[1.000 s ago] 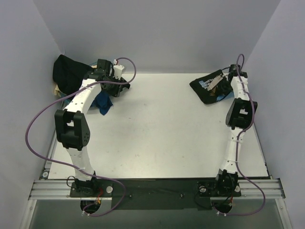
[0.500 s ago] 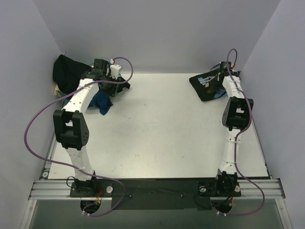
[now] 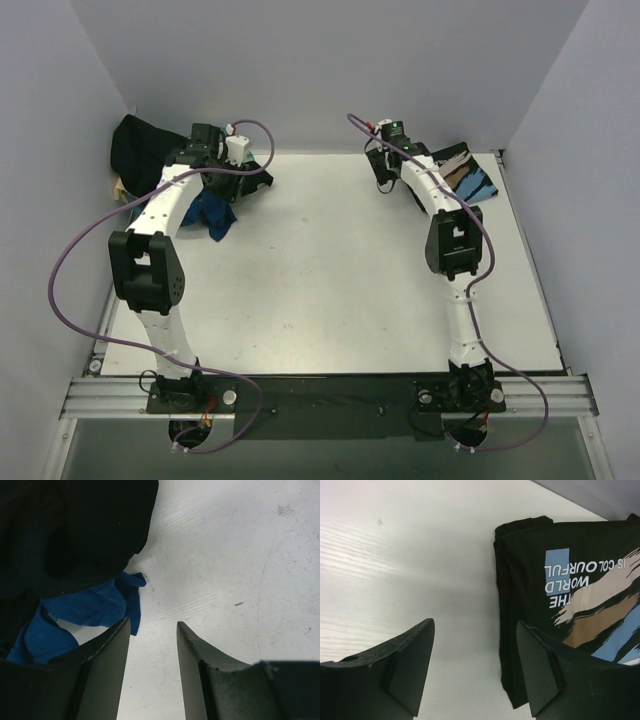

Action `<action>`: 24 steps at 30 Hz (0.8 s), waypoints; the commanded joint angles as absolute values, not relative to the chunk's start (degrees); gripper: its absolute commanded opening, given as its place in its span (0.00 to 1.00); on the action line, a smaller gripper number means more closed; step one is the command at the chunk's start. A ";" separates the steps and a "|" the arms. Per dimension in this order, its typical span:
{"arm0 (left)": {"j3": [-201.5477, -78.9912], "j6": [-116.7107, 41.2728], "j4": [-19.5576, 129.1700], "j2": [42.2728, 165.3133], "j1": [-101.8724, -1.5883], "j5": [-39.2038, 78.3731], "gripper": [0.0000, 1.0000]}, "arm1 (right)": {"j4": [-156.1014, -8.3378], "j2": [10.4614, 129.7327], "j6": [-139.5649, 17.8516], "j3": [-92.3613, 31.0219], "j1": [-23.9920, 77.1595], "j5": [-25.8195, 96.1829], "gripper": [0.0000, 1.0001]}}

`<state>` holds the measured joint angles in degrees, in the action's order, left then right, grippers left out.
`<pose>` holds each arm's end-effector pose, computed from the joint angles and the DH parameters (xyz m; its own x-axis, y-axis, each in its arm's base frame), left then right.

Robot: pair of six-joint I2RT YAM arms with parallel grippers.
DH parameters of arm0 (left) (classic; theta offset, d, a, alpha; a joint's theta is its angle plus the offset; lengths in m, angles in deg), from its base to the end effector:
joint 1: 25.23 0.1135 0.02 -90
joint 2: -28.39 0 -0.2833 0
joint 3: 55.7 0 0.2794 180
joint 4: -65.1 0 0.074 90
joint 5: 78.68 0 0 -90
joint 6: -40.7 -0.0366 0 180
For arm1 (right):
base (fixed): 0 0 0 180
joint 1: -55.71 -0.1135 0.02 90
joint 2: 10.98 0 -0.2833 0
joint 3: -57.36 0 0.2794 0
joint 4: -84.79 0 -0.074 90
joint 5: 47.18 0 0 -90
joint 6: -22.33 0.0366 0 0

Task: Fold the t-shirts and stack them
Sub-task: Put the neatly folded tshirt into the corner of the board with the right arm

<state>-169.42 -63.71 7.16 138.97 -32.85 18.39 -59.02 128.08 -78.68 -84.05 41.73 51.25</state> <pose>0.4575 -0.0657 0.3039 -0.7342 0.3474 -0.5833 0.3971 0.9166 0.0460 0.5881 0.1409 0.2492 -0.5074 -0.3210 -0.7997 -0.2218 0.9454 -0.2388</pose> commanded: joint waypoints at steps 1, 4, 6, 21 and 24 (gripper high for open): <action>-170.23 -64.77 5.51 136.14 -32.44 19.41 0.52 | -56.98 130.61 -95.77 -83.62 45.16 56.47 0.61; -170.75 -64.68 5.42 136.84 -32.44 19.15 0.52 | -56.45 131.48 -96.59 -82.56 45.08 53.63 0.59; -171.28 -64.59 5.24 137.37 -32.44 18.97 0.52 | -55.66 133.59 -97.72 -83.09 44.73 56.08 0.58; -171.72 -65.82 4.72 137.90 -32.44 15.98 0.52 | -60.57 144.66 -82.28 -100.83 44.02 62.92 0.00; -171.55 -66.26 4.63 137.64 -32.44 15.54 0.52 | -68.10 143.09 -71.67 -100.59 45.68 64.09 0.00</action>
<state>-169.48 -65.05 5.02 138.97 -32.67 16.62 -60.49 144.45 -86.41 -98.23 44.73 59.60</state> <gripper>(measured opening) 0.524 0.040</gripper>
